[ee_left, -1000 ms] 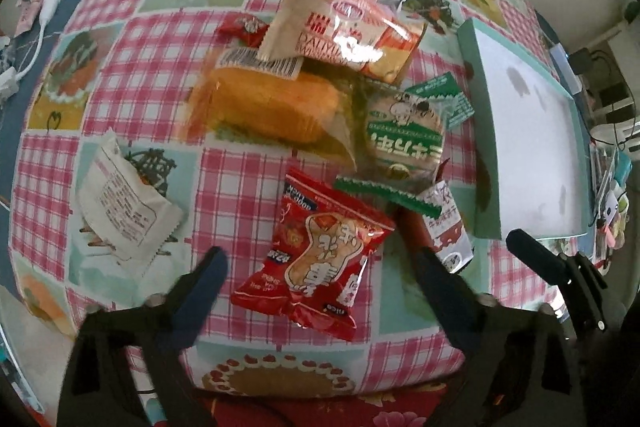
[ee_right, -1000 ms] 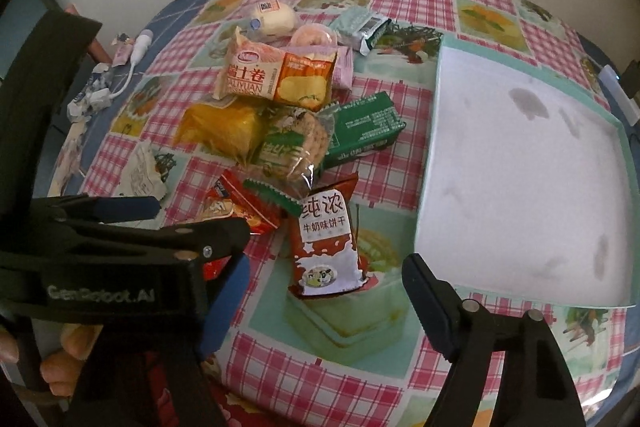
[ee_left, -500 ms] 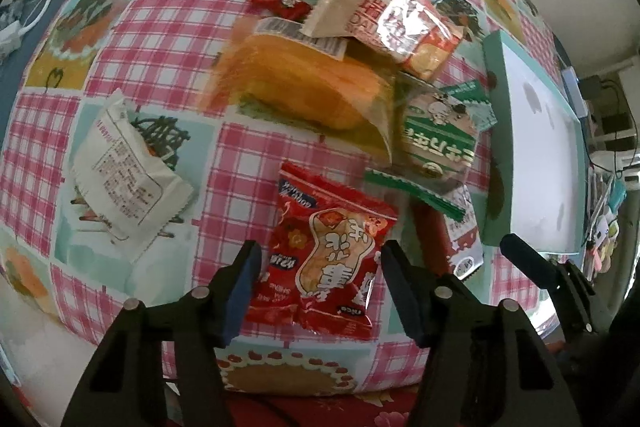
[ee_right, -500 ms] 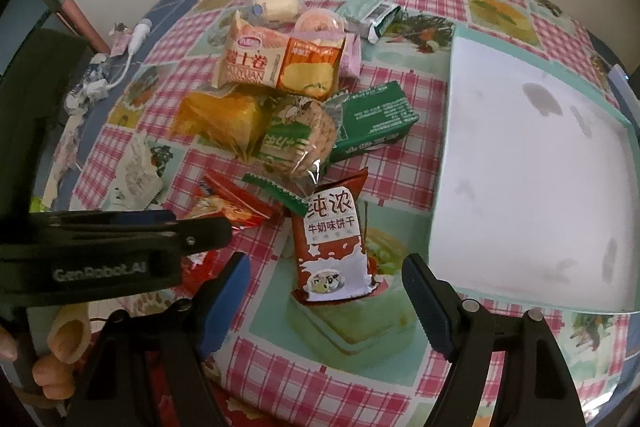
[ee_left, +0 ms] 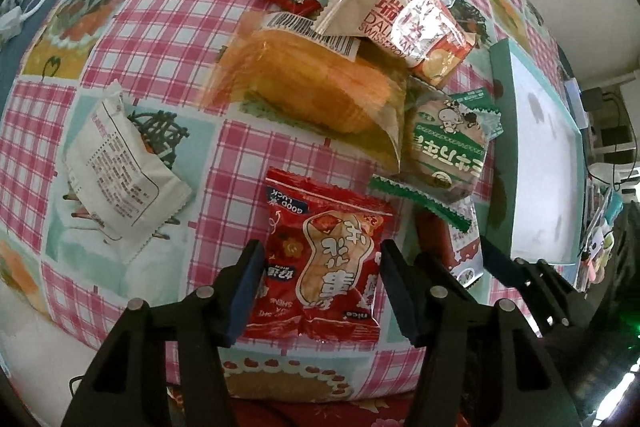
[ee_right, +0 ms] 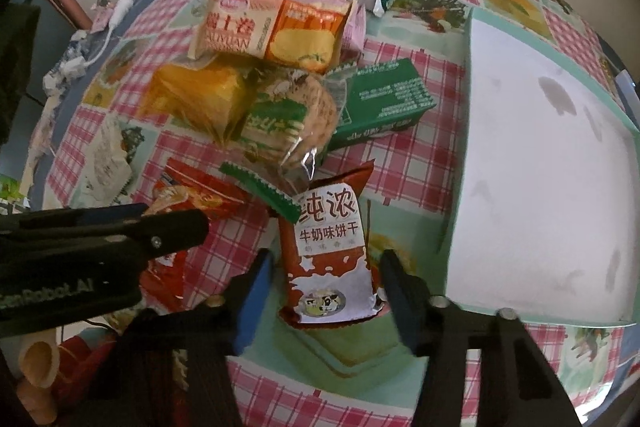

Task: Organize snacks
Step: 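Grasp the red snack bag with the left tool while the right grasps the red-and-white milk biscuit pack, then carry both packs over the white tray and open both tools to drop them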

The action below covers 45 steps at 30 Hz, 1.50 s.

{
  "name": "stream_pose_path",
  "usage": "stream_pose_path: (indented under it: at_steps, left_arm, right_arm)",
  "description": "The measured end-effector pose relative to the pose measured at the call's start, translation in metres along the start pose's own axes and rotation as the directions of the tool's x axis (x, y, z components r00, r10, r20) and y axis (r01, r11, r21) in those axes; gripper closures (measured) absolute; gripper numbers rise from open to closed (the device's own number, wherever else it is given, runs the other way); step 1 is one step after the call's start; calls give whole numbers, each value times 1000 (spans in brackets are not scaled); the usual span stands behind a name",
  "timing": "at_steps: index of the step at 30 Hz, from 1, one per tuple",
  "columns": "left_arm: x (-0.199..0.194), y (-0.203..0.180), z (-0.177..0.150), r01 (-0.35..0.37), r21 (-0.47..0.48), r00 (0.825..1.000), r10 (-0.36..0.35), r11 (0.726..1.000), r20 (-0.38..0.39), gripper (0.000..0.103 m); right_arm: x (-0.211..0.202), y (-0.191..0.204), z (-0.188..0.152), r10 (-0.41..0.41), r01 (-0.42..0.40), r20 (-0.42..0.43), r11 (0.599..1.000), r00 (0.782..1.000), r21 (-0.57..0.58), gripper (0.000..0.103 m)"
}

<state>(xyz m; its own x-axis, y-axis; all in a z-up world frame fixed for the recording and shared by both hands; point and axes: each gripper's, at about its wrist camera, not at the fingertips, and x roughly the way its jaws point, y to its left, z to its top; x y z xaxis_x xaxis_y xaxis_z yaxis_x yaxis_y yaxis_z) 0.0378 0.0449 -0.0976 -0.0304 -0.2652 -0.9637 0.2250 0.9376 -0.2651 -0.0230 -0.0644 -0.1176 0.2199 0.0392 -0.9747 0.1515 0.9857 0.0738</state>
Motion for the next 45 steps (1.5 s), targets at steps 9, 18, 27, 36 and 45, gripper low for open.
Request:
stream_pose_path:
  at_steps: [9, 18, 27, 36, 45]
  left_arm:
    - [5, 6, -2, -52, -34, 999, 52, 998, 5, 49]
    - [-19, 2, -6, -91, -52, 993, 95, 994, 67, 50]
    - [-36, -26, 4, -109, -29, 986, 112, 994, 127, 50]
    - [-17, -39, -4, -163, -33, 983, 165, 986, 77, 50]
    - [-1, -39, -1, -160, -37, 986, 161, 986, 39, 50]
  right_arm:
    - [-8, 3, -2, 15, -15, 20, 1000, 1000, -4, 60]
    - [-39, -19, -8, 68, -75, 94, 994, 993, 77, 62]
    - [-68, -50, -10, 127, -162, 193, 971, 973, 178, 77]
    - [-46, -45, -11, 134, -149, 99, 976, 986, 162, 58]
    - [-16, -24, -15, 55, -54, -22, 997, 998, 57, 52]
